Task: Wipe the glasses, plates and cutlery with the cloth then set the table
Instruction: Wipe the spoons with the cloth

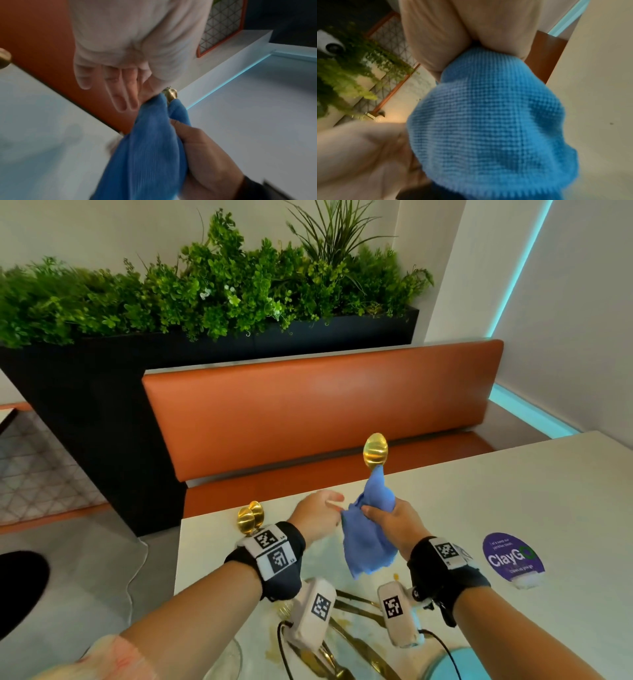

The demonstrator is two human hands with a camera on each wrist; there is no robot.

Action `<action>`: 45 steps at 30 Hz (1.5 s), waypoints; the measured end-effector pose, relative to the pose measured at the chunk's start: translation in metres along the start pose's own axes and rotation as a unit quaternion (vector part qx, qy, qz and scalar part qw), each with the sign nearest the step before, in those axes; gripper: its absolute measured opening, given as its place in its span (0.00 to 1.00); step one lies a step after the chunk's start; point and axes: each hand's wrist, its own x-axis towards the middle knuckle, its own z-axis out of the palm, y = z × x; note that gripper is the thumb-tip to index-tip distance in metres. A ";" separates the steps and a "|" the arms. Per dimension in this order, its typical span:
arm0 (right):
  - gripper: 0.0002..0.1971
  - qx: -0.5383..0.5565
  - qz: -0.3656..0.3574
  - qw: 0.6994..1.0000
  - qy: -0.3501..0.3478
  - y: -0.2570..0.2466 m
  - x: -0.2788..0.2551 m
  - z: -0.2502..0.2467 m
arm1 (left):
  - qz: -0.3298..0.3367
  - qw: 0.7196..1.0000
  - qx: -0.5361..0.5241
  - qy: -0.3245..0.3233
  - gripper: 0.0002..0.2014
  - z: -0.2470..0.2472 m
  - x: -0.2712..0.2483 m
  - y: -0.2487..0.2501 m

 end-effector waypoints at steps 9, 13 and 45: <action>0.08 -0.054 -0.004 0.996 -0.066 -0.001 0.001 0.021 | -0.049 0.989 -0.119 0.075 0.07 0.003 0.013 0.002; 0.12 -0.059 -0.011 0.993 -0.105 0.000 0.002 0.028 | -0.126 0.982 -0.104 0.093 0.10 -0.001 0.023 -0.005; 0.13 -0.204 0.095 0.968 -0.110 0.041 0.039 0.019 | -0.295 0.897 0.327 -0.023 0.17 -0.058 0.077 -0.176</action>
